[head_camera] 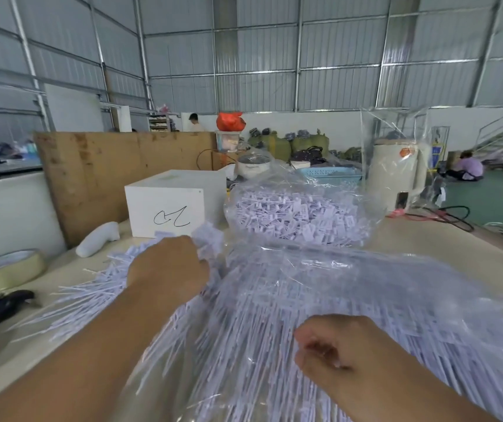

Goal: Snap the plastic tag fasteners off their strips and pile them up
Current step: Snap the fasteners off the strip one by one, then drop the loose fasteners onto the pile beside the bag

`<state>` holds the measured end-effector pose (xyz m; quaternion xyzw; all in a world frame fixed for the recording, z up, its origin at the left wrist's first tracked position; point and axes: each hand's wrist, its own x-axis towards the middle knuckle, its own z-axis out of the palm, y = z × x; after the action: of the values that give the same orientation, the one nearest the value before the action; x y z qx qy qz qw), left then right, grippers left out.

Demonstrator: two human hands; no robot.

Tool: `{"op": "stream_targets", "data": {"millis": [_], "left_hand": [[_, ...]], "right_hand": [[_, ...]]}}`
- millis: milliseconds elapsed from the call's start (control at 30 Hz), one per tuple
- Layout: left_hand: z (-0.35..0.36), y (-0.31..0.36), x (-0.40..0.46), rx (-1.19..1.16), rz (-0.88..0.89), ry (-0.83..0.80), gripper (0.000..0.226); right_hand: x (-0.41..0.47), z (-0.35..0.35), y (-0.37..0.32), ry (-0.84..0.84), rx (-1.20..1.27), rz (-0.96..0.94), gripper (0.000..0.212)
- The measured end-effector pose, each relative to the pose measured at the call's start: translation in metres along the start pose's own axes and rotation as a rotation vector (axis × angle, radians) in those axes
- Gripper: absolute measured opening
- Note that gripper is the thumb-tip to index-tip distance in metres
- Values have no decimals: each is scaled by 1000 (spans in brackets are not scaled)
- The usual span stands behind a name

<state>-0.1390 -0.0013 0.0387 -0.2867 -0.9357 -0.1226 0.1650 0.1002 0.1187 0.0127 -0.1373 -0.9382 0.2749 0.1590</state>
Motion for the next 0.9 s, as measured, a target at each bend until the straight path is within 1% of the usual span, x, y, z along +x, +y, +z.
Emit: {"op": "stream_targets", "data": {"millis": [33, 67, 133, 167, 233, 300, 367, 433, 500, 567, 600, 633, 667, 733, 767, 833, 900], "left_hand": [[6, -5, -1, 60, -46, -15, 26], [13, -10, -3, 94, -70, -23, 33], [27, -18, -8, 205, -47, -16, 52], [33, -20, -10, 254, -24, 15, 58], [38, -22, -13, 283, 3, 91, 66], [37, -20, -15, 234, 29, 147, 68], [35, -18, -19, 142, 39, 160, 66], [32, -18, -22, 76, 42, 155, 62], [26, -16, -27, 17, 78, 202, 50], [17, -4, -33, -124, 208, 291, 33], [10, 7, -40, -222, 300, 319, 25], [1, 20, -49, -315, 385, 295, 21], [-5, 34, -59, -372, 461, 224, 19], [-8, 63, -78, -373, 616, 67, 29], [-5, 77, -86, -312, 701, 26, 35], [0, 101, -96, -213, 826, -8, 37], [7, 118, -96, -208, 864, 15, 28]], "right_hand": [[1, 1, 0, -18, -69, -20, 21], [1, 2, -1, -40, -131, -46, 22], [1, 5, -4, -79, -202, -102, 18], [1, 6, -6, -96, -201, -100, 16], [0, 3, -7, -139, -207, -43, 24], [-3, -4, -8, -206, -264, 44, 34], [-6, -9, -8, -239, -340, 138, 40], [-7, -13, -7, -184, -451, 182, 41], [-8, -15, -6, -99, -526, 187, 39], [-7, -16, -5, -11, -590, 155, 31], [-6, -18, -4, 27, -608, 132, 23], [-5, -19, -2, 44, -649, 121, 10], [-4, -21, 4, 51, -683, 121, 16], [-1, -26, 17, 31, -691, 141, 53], [-1, -28, 20, 34, -684, 157, 65], [1, -33, 23, 26, -693, 160, 77], [3, -35, 28, 4, -710, 142, 81]]}}
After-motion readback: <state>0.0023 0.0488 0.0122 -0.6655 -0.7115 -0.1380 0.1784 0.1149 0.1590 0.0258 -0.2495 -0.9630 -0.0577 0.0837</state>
